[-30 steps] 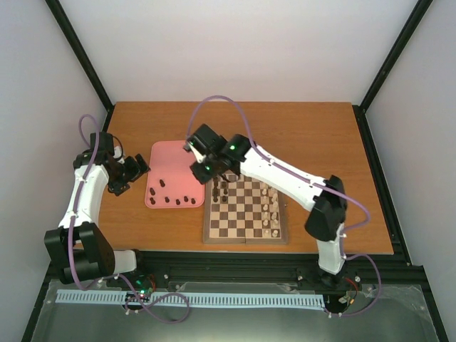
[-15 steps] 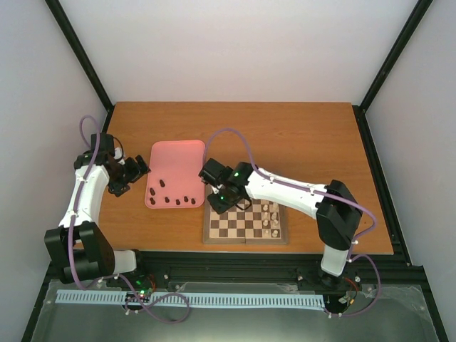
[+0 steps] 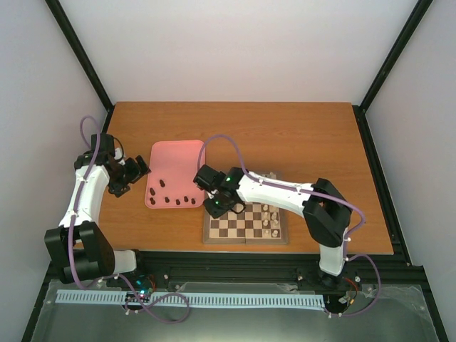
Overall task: Set up the chess pieces on the board
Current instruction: Place the chess piece on the chessboard.
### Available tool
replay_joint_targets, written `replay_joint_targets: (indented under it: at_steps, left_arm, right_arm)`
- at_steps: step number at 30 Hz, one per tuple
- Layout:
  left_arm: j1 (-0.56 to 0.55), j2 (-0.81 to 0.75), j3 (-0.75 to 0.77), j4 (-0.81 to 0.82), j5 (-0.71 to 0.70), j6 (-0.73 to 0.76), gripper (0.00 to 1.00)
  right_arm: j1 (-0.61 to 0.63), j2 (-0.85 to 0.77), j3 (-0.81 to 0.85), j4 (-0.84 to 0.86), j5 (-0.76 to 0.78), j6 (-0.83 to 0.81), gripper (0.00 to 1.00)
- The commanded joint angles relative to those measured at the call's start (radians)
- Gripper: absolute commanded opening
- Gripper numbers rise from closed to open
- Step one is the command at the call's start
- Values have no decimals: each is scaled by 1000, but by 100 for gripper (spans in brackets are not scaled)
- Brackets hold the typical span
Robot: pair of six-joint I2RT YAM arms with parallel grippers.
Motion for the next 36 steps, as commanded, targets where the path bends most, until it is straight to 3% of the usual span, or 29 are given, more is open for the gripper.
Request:
replay_joint_targets:
  at_steps: [1,36]
  left_arm:
    - [-7,-4,0,16,-2,10,100]
    - [-8,-11,-5,13,-1,11,100]
  right_arm:
    - [8,29,33,5,3,10,3]
    - [-48,128,97,-2,-10,-3,4]
